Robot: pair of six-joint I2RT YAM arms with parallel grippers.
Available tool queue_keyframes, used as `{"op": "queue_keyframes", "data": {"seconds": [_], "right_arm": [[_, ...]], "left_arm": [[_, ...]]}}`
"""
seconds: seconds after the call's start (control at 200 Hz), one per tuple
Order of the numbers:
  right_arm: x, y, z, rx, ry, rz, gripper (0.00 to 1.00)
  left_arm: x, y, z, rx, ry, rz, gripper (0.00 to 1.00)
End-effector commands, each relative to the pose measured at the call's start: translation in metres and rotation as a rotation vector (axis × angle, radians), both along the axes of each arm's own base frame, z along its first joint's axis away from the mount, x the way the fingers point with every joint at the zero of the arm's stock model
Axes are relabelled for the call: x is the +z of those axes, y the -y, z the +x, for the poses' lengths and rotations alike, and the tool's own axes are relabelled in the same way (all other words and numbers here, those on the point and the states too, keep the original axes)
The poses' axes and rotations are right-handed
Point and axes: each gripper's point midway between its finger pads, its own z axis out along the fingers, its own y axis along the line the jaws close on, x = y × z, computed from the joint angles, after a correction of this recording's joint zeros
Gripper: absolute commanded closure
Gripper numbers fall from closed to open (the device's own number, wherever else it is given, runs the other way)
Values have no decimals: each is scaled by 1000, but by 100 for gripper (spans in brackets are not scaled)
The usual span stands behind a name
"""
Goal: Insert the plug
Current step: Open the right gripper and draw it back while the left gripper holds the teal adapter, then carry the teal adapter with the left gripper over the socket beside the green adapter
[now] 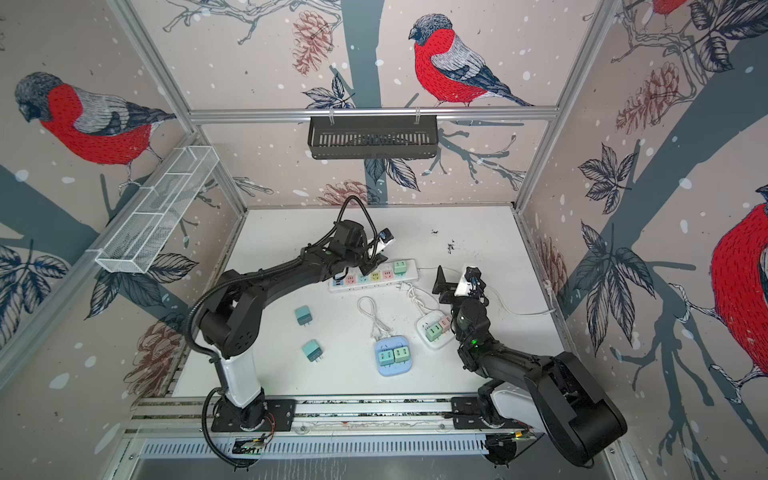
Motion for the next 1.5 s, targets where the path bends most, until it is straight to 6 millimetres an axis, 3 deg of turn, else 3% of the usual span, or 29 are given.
{"op": "queue_keyframes", "data": {"seconds": [0.0, 0.32, 1.156, 1.496], "right_arm": [[5, 0, 3, -2, 11, 23, 6], [5, 1, 4, -4, 11, 30, 6], [4, 0, 4, 1, 8, 30, 6], [4, 1, 4, 0, 10, 34, 6]], "left_arm": [[-12, 14, -15, -168, -76, -7, 100], [-35, 18, -16, -224, -93, 27, 100], [-55, 21, -21, -285, -114, 16, 100], [-34, 14, -30, -364, -85, -173, 100]]}}
